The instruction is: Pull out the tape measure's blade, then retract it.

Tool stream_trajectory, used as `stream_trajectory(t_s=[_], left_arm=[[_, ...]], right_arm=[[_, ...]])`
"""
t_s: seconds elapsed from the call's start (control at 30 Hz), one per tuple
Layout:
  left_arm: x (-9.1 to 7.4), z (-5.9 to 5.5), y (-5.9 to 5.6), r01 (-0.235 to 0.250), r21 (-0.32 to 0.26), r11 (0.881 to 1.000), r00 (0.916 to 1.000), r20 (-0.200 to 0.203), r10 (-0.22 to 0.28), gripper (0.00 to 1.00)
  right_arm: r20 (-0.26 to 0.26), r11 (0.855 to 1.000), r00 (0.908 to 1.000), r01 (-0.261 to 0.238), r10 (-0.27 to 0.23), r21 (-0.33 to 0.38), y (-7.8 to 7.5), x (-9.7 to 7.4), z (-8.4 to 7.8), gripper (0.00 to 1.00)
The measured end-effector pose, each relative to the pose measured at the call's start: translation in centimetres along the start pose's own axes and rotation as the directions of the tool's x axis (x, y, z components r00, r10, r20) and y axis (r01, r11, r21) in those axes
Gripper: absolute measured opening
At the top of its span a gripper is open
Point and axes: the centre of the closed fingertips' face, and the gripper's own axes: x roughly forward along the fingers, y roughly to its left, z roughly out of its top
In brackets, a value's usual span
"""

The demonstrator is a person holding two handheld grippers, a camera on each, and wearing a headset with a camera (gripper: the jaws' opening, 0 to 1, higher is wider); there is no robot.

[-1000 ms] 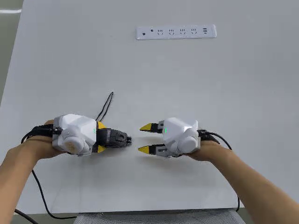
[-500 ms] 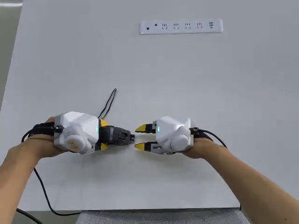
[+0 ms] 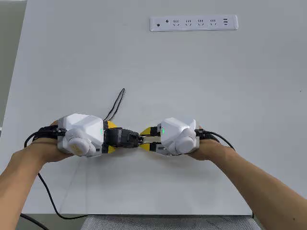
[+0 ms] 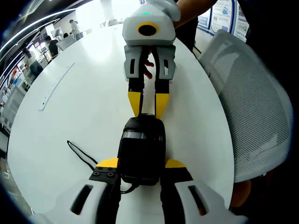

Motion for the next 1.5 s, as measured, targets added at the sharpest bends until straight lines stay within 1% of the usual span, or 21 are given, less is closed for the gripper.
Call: stream_trajectory(t_s=[0.17,0.27,0.33,0.5,0.67,0.9,1.5], left_arm=[[-0.01,0.06,-0.02,-0.011,-0.01,1.0,0.9998,0.015,0.011,0.28],[-0.01,-0.04,0.04,-0.013,-0.014,1.0,0.9997,0.021,0.014,0.28],[0.01,0.0,0.03,-0.012,-0.017,1.0,0.9997,0.023,0.012,0.28],[-0.02,0.0,0.04,-0.012,-0.017,1.0,0.9996,0.024,0.013,0.28],[-0.02,0.0,0.03,-0.013,-0.018,1.0,0.9997,0.023,0.013,0.28],[-0.08,-0.01,0.01,-0.012,-0.015,1.0,0.9997,0.022,0.012,0.28],[-0.35,-0.42,0.08,-0.017,-0.028,0.999,0.9997,0.017,0.017,0.28]], right_arm=[[-0.004,1.0,1.0,0.003,-0.003,0.005,0.03,0.25,-0.04,0.14],[-0.006,1.0,1.0,0.005,-0.005,-0.012,0.0,0.26,-0.04,0.14],[-0.005,1.0,1.0,0.006,-0.006,0.008,-0.07,0.27,-0.03,0.13],[-0.015,1.0,0.9998,0.01,-0.01,0.03,-0.14,0.2,0.03,0.11],[-0.034,0.999,0.9994,0.004,-0.003,0.033,-0.16,0.21,-0.06,0.09],[-0.057,1.0,0.9983,-0.006,0.007,0.012,-0.14,0.18,-0.06,0.08],[-0.068,1.0,0.9976,-0.007,0.007,-0.004,-0.18,-0.07,0.59,0.08]])
